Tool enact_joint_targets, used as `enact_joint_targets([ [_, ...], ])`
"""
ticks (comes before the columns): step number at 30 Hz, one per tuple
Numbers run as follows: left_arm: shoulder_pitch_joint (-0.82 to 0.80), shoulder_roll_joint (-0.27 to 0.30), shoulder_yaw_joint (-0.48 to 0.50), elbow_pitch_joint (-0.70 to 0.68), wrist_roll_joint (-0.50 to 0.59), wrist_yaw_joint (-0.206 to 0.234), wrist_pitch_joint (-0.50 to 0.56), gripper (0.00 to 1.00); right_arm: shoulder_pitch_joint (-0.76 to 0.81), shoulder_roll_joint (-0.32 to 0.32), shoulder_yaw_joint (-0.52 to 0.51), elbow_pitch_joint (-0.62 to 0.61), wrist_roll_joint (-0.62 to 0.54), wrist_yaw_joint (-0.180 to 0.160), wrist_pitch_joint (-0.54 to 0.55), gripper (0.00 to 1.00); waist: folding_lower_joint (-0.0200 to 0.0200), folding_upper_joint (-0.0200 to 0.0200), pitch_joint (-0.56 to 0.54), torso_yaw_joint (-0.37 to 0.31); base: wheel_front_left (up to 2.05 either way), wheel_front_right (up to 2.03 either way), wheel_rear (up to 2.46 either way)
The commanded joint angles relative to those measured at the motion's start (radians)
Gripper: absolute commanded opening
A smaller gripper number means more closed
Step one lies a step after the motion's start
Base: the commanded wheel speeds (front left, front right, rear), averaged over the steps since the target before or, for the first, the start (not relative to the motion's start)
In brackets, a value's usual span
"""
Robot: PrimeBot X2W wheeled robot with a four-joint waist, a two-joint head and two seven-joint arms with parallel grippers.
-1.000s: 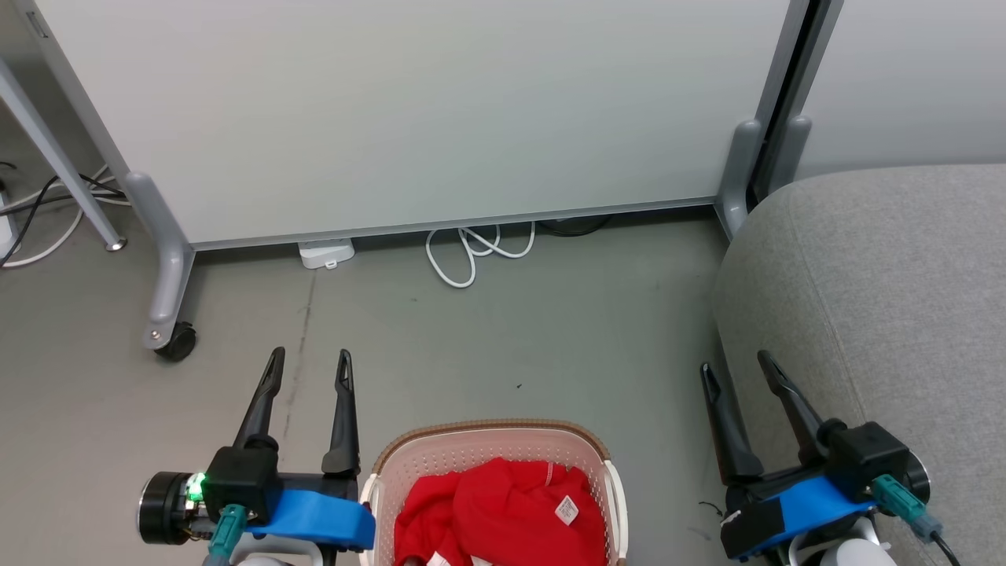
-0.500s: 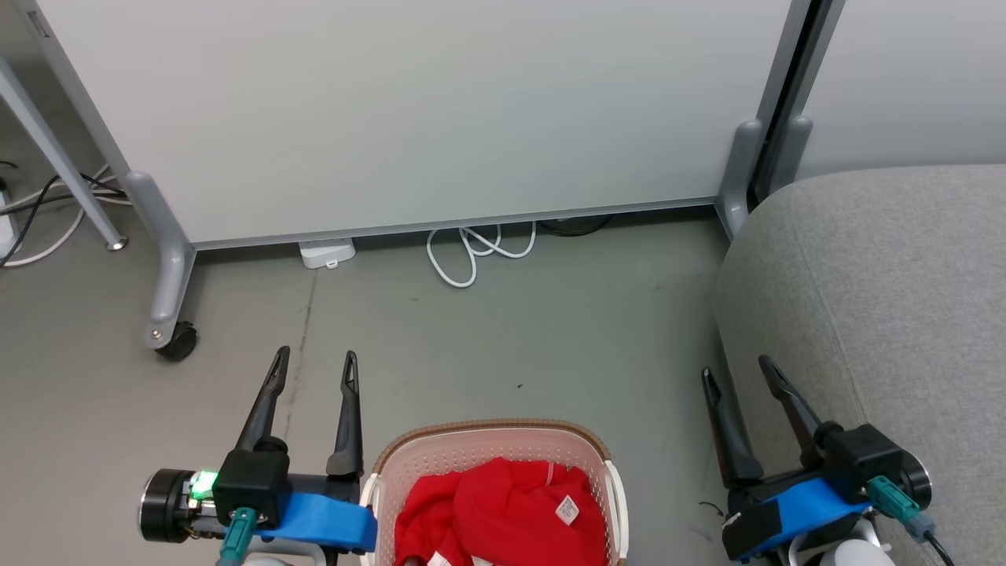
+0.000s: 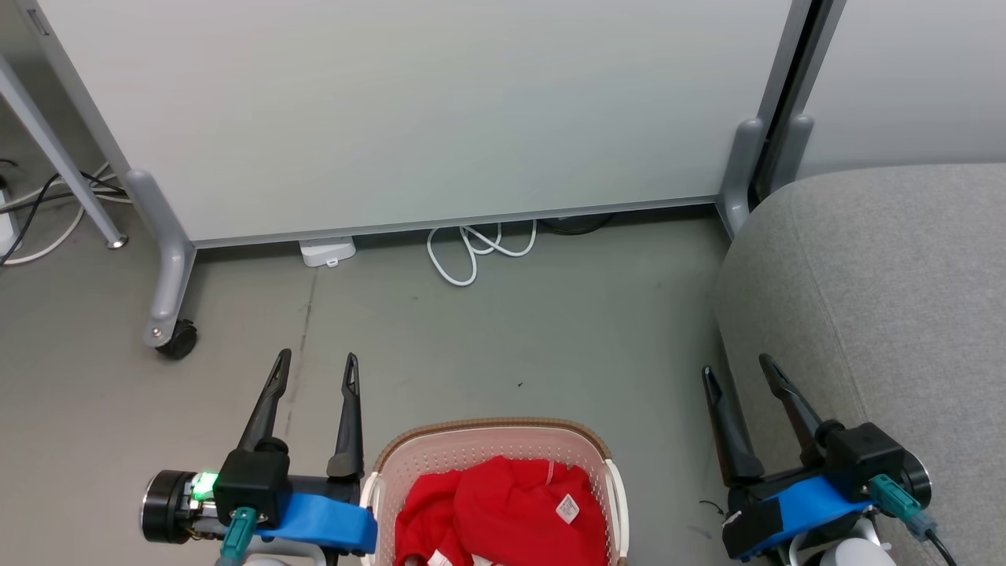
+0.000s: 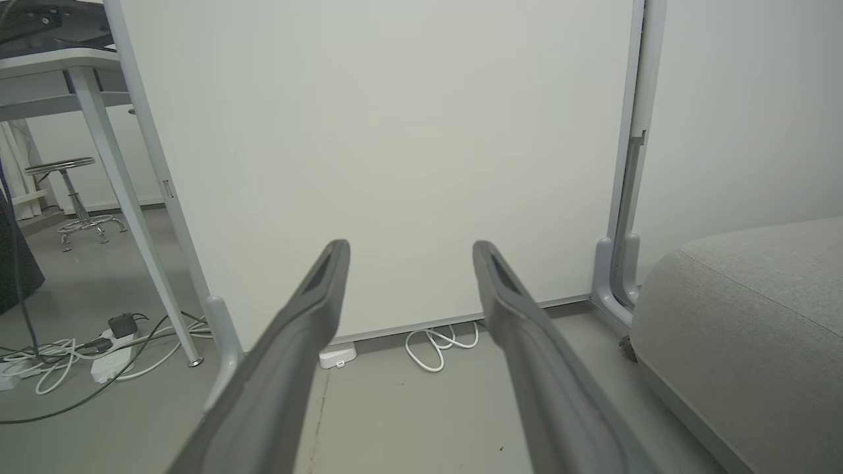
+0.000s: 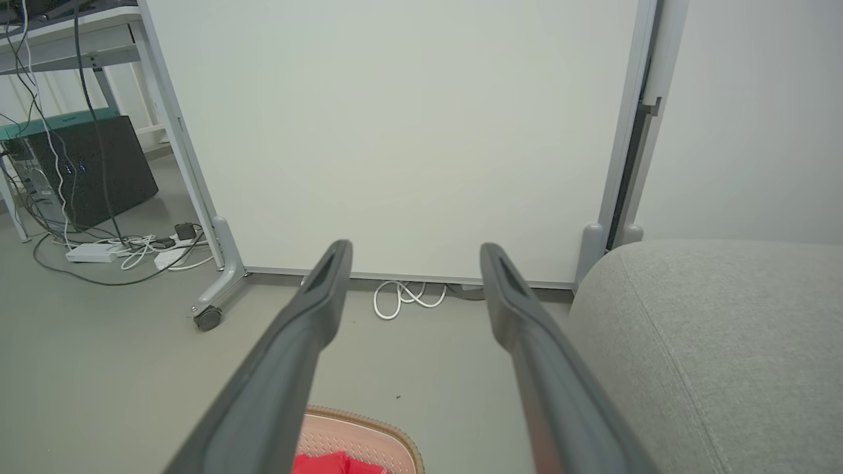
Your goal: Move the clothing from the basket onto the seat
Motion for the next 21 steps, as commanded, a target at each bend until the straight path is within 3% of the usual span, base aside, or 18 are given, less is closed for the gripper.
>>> enact_joint_targets([
  [1,-0.017,-0.001,0.001,0.005,-0.002,-0.005,-0.005,1.0,-0.008,-0.006,-0.002,-0.002,0.003,0.002,-0.006,1.0,0.0,0.0,0.004,0.0,0.0,0.0,0.0],
  [13,-0.123,0.003,-0.06,0.106,0.015,-0.068,-0.004,1.0,-0.061,-0.005,-0.004,-0.024,-0.011,0.001,-0.006,1.0,0.0,0.0,0.088,-0.015,0.0,0.0,0.0],
  [21,-0.261,0.025,-0.14,0.254,0.026,-0.102,-0.004,1.0,-0.138,-0.005,0.009,-0.051,-0.033,0.001,-0.006,1.0,0.0,0.0,0.218,-0.052,0.0,0.0,0.0],
])
